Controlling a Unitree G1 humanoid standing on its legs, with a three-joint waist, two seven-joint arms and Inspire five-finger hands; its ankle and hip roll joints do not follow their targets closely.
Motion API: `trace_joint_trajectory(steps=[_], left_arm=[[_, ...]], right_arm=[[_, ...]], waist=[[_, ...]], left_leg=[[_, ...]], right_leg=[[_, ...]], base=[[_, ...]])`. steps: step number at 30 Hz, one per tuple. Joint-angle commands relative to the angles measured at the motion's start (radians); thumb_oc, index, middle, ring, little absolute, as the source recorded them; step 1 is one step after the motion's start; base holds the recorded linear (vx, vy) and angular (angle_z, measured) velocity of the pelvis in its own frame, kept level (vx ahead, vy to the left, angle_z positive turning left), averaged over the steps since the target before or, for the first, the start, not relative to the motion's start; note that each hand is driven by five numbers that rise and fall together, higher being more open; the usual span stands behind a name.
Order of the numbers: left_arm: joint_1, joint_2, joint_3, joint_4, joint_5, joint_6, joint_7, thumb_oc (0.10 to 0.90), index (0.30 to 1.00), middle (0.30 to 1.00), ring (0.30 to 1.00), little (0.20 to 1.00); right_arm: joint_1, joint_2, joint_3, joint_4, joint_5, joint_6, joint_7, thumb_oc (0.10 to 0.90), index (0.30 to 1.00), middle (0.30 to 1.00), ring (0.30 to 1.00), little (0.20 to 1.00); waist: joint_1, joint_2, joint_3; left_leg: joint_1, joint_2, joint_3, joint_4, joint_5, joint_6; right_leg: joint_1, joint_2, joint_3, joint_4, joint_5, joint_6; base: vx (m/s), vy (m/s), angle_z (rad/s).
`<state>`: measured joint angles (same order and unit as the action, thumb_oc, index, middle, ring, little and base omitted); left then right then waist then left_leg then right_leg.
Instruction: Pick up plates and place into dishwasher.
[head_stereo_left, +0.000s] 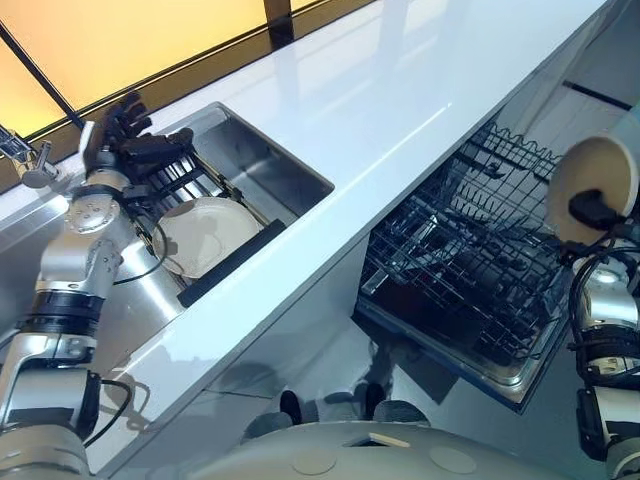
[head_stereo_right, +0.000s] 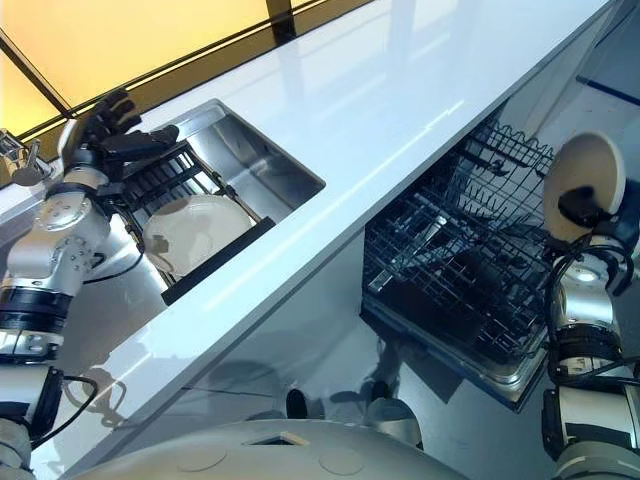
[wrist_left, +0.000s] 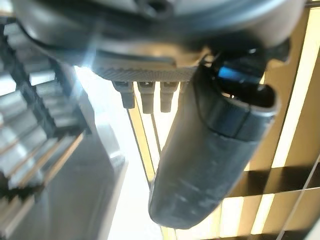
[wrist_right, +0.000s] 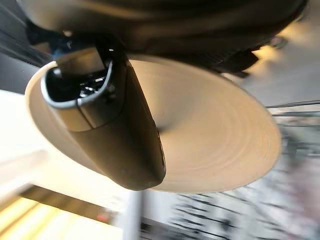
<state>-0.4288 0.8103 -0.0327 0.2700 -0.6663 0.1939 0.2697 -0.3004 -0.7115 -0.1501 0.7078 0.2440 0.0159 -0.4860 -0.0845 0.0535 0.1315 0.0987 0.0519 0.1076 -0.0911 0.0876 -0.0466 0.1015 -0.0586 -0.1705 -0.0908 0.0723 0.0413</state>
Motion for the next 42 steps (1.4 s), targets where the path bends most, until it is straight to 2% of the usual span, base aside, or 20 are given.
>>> trace_joint_trajectory(steps=[1,8,13,17,24,25,26,33,34,35,42], left_arm=[[-0.139,0.136,0.053,0.022,0.061,-0.112,-0.001,0.800,0.900,0.900,0.900,0.900],[-0.126,0.176,0.075,0.054,0.058,-0.171,-0.023,0.800,0.900,0.900,0.900,0.900],[-0.114,0.196,0.092,0.052,0.054,-0.179,-0.027,0.800,0.900,0.900,0.900,0.900],[-0.105,0.199,0.102,0.054,0.054,-0.186,-0.034,0.800,0.900,0.900,0.900,0.900],[-0.106,0.198,0.100,0.074,0.055,-0.197,-0.050,0.800,0.900,0.900,0.900,0.900],[-0.109,0.198,0.098,0.080,0.055,-0.196,-0.055,0.800,0.900,0.900,0.900,0.900],[-0.111,0.200,0.098,0.085,0.056,-0.197,-0.063,0.800,0.900,0.900,0.900,0.900],[-0.148,0.215,0.066,0.094,0.049,-0.174,-0.104,0.800,0.900,0.900,0.900,0.900],[-0.150,0.215,0.062,0.088,0.049,-0.168,-0.108,0.800,0.900,0.900,0.900,0.900],[-0.150,0.217,0.061,0.087,0.049,-0.166,-0.113,0.800,0.900,0.900,0.900,0.900],[-0.145,0.214,0.047,0.058,0.040,-0.141,-0.131,0.800,0.900,0.900,0.900,0.900]], right_arm=[[-0.053,-0.195,0.060,-0.050,-0.095,-0.100,0.078,0.100,0.300,0.300,0.300,0.200],[-0.101,-0.266,0.152,0.043,-0.176,-0.094,0.128,0.100,0.300,0.300,0.300,0.200],[-0.146,-0.337,0.218,0.065,-0.231,-0.055,0.193,0.100,0.300,0.300,0.300,0.200],[-0.170,-0.359,0.264,0.064,-0.283,-0.021,0.252,0.100,0.300,0.300,0.300,0.200],[-0.192,-0.352,0.340,0.089,-0.337,0.100,0.370,0.100,0.300,0.300,0.300,0.200],[-0.194,-0.341,0.347,0.109,-0.339,0.152,0.401,0.100,0.300,0.300,0.300,0.200],[-0.194,-0.337,0.349,0.129,-0.345,0.170,0.417,0.100,0.300,0.300,0.300,0.200],[-0.204,-0.305,0.366,0.284,-0.347,0.240,0.472,0.100,0.300,0.300,0.300,0.200],[-0.195,-0.296,0.358,0.299,-0.353,0.261,0.476,0.413,0.568,0.568,0.568,0.513],[-0.188,-0.292,0.354,0.311,-0.350,0.266,0.473,0.800,0.900,0.900,0.900,0.900],[-0.184,-0.274,0.334,0.353,-0.330,0.230,0.429,0.800,0.900,0.900,0.900,0.900]], waist=[[0.027,0.006,-0.087],[0.050,0.020,-0.028],[0.068,0.028,0.014],[0.074,0.029,0.033],[0.084,0.024,0.052],[0.086,0.023,0.054],[0.089,0.022,0.054],[0.108,0.016,0.053],[0.110,0.014,0.054],[0.112,0.013,0.054],[0.123,0.008,0.049]], left_leg=[[-0.058,0.009,-0.009,0.085,-0.069,-0.024],[-0.109,0.012,-0.046,0.128,-0.062,-0.043],[-0.152,0.011,-0.078,0.141,-0.046,-0.057],[-0.166,0.014,-0.090,0.145,-0.039,-0.063],[-0.175,0.020,-0.101,0.159,-0.033,-0.070],[-0.175,0.021,-0.103,0.161,-0.034,-0.071],[-0.175,0.021,-0.105,0.162,-0.033,-0.072],[-0.176,0.028,-0.114,0.168,-0.025,-0.077],[-0.176,0.030,-0.115,0.168,-0.024,-0.078],[-0.174,0.031,-0.115,0.167,-0.022,-0.079],[-0.168,0.030,-0.118,0.160,-0.021,-0.078]], right_leg=[[-0.025,0.042,-0.009,0.183,-0.184,0.015],[-0.040,0.043,-0.021,0.208,-0.199,-0.007],[-0.060,0.048,-0.031,0.226,-0.212,-0.023],[-0.064,0.052,-0.037,0.232,-0.219,-0.033],[-0.052,0.060,-0.042,0.234,-0.224,-0.043],[-0.047,0.061,-0.042,0.232,-0.224,-0.043],[-0.043,0.062,-0.043,0.230,-0.224,-0.043],[-0.015,0.071,-0.049,0.216,-0.223,-0.047],[-0.009,0.072,-0.050,0.211,-0.222,-0.047],[-0.006,0.074,-0.050,0.208,-0.220,-0.046],[0.015,0.080,-0.048,0.182,-0.211,-0.042]], base=[[0.11,-0.067,0.20],[0.05,-0.033,0.17],[0.00,-0.031,0.28],[0.00,-0.027,0.19],[0.02,-0.031,0.14],[0.03,-0.032,0.20],[0.03,-0.039,0.23],[0.03,-0.033,0.11],[0.01,-0.022,0.20],[0.01,-0.019,0.14],[0.00,-0.003,0.10]])
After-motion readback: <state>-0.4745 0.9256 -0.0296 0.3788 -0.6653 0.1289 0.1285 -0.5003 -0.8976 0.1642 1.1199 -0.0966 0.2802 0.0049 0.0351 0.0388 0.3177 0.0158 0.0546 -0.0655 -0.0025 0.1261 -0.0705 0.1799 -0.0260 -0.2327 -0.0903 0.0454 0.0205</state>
